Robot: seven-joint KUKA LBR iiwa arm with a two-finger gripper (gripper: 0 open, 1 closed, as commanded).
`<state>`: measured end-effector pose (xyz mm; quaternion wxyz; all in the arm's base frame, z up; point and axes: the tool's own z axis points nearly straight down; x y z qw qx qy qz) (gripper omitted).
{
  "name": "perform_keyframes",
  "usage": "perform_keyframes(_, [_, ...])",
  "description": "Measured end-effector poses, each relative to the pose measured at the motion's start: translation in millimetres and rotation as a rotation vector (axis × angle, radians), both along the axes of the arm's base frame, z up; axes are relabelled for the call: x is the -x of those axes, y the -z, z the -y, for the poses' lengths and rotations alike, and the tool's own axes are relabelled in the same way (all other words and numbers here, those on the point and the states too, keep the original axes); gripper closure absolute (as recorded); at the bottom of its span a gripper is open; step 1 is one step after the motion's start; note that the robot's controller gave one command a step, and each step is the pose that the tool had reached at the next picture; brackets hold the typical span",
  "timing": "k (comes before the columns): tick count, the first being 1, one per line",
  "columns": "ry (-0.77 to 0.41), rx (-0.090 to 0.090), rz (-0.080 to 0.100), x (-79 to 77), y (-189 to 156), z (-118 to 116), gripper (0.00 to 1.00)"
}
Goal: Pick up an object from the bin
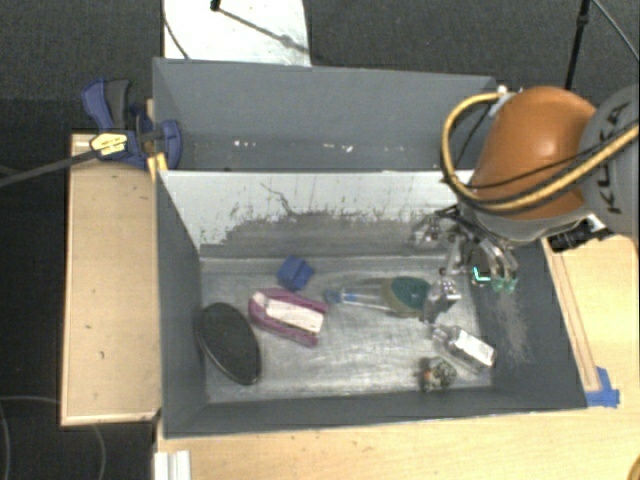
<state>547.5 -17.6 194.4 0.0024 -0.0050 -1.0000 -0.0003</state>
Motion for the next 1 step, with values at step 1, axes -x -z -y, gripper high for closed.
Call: perform_keyframes(1, [-0.331,0.000,0.005,44.4,0.2,5.6,0.00])
